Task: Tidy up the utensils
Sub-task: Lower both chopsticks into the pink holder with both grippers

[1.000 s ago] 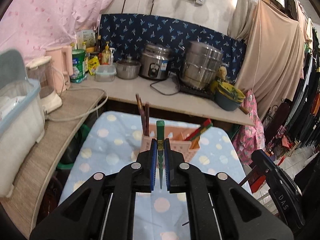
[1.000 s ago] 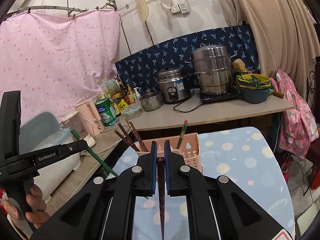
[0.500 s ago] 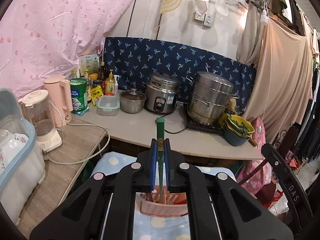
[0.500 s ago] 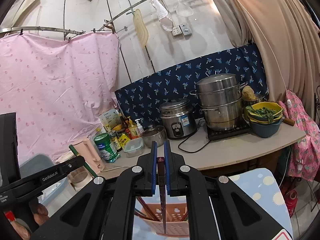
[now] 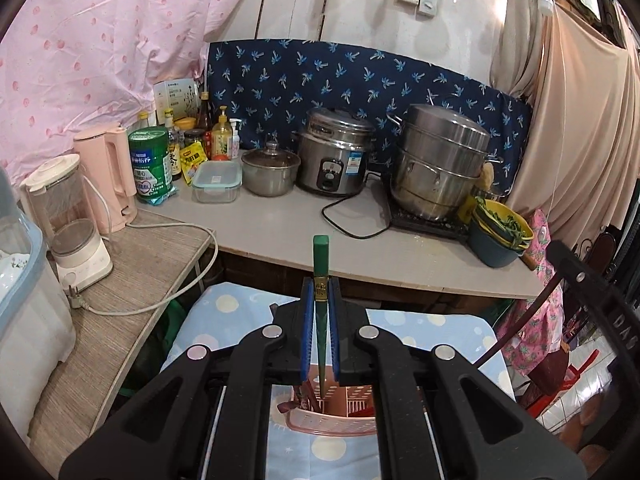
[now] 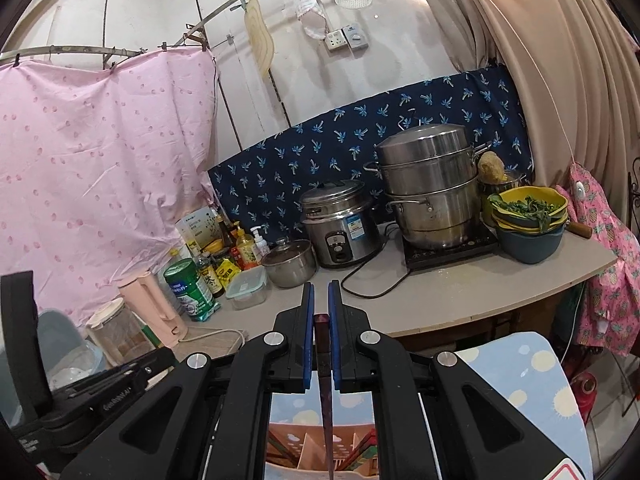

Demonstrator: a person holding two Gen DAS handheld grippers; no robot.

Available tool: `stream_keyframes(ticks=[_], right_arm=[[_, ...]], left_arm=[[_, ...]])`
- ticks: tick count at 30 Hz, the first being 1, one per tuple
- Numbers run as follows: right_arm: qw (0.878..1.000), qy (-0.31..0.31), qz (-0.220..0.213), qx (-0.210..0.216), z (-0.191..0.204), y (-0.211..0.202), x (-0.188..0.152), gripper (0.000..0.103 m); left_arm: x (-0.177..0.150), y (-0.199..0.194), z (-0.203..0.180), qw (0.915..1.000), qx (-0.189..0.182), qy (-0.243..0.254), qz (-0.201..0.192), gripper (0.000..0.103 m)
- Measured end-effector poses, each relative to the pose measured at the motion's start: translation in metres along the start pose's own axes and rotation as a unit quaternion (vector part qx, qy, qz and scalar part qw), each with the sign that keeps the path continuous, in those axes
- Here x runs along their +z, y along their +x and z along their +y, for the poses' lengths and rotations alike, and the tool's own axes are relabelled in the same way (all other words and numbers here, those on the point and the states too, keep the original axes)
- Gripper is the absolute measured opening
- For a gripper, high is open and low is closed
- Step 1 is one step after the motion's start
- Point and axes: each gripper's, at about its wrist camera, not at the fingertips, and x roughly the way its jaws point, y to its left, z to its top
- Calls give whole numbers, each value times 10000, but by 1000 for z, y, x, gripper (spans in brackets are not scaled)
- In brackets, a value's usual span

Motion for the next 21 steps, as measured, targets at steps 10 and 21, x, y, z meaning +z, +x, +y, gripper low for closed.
stream_keyframes(ticks=[10,21], right_arm=[[9994,-220,-264,99,20,-10,22,7],[9980,-242,511,-291,-11,35,-35,8]], left_arm=[[-1,6,2,10000,-4,-24,46,7],[-17,17,5,9998,39,-13,212,7]])
